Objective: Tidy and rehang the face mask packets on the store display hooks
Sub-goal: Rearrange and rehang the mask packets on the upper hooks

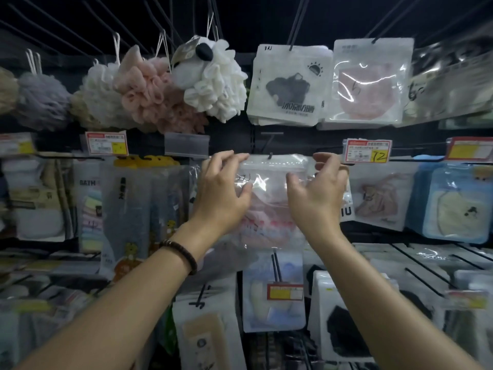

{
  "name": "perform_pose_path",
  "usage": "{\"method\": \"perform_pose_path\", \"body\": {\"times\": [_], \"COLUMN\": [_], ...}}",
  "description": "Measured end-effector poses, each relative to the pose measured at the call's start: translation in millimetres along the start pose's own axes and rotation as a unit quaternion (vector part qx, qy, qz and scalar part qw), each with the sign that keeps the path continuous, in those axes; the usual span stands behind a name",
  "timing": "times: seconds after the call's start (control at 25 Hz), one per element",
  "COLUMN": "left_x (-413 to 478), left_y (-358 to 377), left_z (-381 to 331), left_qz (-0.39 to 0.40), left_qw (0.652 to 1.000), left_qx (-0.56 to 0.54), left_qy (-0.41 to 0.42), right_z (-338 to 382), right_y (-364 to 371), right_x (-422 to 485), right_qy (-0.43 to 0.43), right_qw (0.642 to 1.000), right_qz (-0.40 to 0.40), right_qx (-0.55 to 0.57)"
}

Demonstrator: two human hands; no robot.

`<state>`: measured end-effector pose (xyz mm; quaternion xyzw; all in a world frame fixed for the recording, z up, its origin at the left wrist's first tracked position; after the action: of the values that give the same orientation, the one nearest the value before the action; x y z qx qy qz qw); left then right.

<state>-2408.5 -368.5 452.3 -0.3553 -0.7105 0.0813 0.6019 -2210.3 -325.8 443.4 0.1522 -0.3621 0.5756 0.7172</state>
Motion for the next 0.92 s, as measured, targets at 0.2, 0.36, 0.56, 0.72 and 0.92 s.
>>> {"method": "perform_pose_path", "body": {"times": [0.2, 0.36, 0.56, 0.72, 0.92], "left_x": [-80, -124, -143, -136, -131], "left_y": [-2, 17, 41, 51, 70], "left_z": [47, 100, 141, 154, 181], "left_qz": [0.039, 0.208, 0.335, 0.359, 0.409], "left_qw": [0.999, 0.976, 0.934, 0.926, 0.900], "left_qx": [-0.023, 0.019, 0.062, 0.027, -0.021], "left_qy": [-0.016, -0.065, -0.104, -0.109, -0.146], "right_z": [-7, -56, -93, -90, -92], "right_y": [24, 91, 149, 166, 174], "right_x": [-97, -172, -214, -212, -210], "right_qy": [-0.051, 0.113, 0.289, 0.332, 0.338], "right_qw": [0.987, 0.936, 0.858, 0.838, 0.839], "right_qz": [0.049, 0.268, 0.355, 0.326, 0.305], "right_qx": [0.142, 0.201, 0.231, 0.286, 0.300]}}
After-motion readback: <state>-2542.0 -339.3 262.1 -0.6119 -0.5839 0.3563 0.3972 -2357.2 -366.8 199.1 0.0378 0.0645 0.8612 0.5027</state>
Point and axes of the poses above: each hand's wrist, its own x-axis towards the middle knuckle, its own y-axis out of the palm, z = x × y, the point moved 7 cm from there along x, towards the middle knuckle, and after that the axes turned 11 degrees about z, right-handed, at the moved point
